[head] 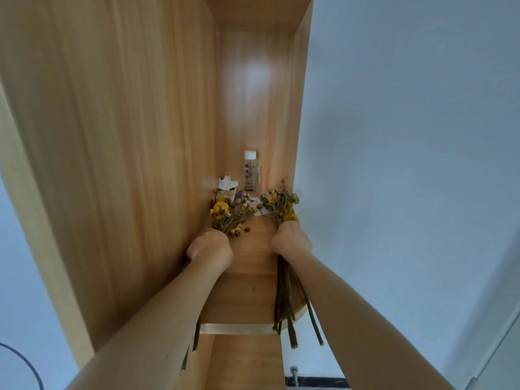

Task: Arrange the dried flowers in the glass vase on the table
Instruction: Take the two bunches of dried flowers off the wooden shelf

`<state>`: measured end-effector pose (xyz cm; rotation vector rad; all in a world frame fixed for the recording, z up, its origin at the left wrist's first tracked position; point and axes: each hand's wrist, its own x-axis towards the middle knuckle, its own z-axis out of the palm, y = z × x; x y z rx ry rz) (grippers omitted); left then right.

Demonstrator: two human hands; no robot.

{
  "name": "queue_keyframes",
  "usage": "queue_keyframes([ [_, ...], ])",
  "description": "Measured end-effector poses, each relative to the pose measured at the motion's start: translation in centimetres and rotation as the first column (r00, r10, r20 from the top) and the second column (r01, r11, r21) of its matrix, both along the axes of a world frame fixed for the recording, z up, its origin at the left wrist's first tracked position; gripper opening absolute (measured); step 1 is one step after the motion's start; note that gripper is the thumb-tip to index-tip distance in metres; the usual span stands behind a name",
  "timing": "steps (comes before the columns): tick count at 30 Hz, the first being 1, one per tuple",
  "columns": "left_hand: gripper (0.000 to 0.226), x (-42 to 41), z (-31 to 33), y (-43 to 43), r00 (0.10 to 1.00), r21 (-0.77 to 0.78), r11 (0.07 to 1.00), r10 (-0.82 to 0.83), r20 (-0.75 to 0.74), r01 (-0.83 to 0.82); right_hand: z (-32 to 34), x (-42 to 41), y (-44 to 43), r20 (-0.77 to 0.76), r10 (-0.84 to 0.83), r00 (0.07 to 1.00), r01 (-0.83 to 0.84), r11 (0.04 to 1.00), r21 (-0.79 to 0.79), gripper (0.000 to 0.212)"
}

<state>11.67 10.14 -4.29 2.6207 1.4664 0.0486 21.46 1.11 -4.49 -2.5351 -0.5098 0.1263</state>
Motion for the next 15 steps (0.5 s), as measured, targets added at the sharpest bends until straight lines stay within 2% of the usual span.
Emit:
queue_keyframes([
  [3,0.043,0.0,0.2,0.0,1.0,0.018,1.0,-0.023,0.003,0.023,0.1,0.3,-0.1,0.006,0.005,1.0,-0.005,1.0,0.009,0.044],
  [8,0.043,-0.3,0.5,0.6,0.998,-0.023,0.998,-0.055,0.029,0.056,0.7,0.7,-0.7,-0.025,-0.002,1.0,0.005,0.994,0.11,0.046],
  [12,0.037,-0.8,1.0,0.2,0.99,-0.041,0.993,-0.106,0.093,0.11,1.4,0.9,-2.1,-0.084,-0.047,0.995,0.068,0.961,0.268,0.045],
  [15,0.027,-1.3,1.8,-0.8,0.979,-0.046,0.988,-0.136,0.151,0.145,2.1,0.9,-3.9,-0.022,-0.058,0.998,0.062,0.938,0.34,0.044],
])
